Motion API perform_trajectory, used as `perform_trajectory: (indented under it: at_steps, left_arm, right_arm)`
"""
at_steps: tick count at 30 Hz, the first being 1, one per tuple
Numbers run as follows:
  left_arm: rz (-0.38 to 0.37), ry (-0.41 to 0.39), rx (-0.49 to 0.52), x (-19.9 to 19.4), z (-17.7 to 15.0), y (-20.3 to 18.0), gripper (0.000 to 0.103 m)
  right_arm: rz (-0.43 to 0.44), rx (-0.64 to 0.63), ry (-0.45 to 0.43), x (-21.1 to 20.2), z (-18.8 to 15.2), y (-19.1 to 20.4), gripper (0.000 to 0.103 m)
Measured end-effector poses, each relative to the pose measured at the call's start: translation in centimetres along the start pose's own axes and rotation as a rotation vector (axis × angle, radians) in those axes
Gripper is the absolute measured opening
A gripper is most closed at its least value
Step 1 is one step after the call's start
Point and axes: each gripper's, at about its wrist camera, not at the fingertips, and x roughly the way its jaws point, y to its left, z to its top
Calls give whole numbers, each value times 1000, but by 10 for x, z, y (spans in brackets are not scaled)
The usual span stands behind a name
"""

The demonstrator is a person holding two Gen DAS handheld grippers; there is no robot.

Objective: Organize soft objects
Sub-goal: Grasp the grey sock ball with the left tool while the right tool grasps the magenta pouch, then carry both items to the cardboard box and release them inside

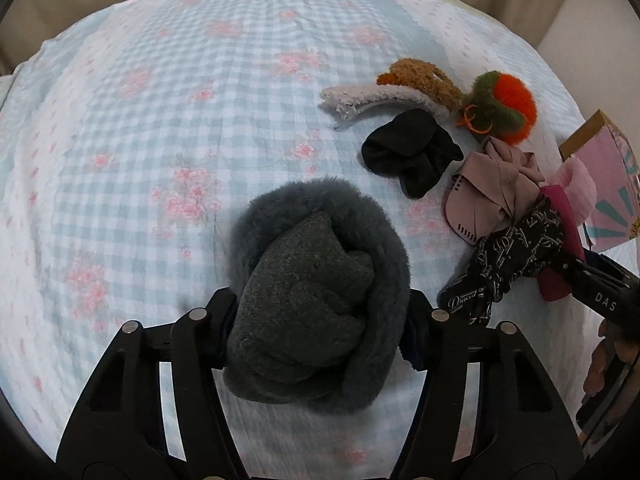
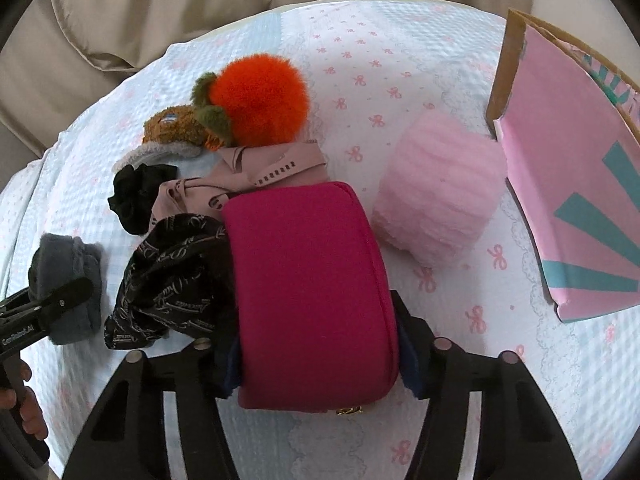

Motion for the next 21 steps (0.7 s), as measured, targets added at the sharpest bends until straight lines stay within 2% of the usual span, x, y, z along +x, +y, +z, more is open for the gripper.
perform_trajectory:
  at_steps: [3, 11, 17, 21]
  left_arm:
    - [13, -7, -5, -6, 2, -3, 50]
    - [19, -45, 7, -43, 13, -19, 49]
    - [32, -95, 30, -95, 28, -40, 49]
    - [42, -144, 36, -145, 38, -61, 49]
  right_arm:
    - [-8, -5, -4, -3, 2, 1, 53]
    - [-19, 26, -13, -32, 1, -8, 51]
    - [-5, 28, -42, -83, 12, -9, 51]
    - [8, 34, -74, -127, 26, -4, 51]
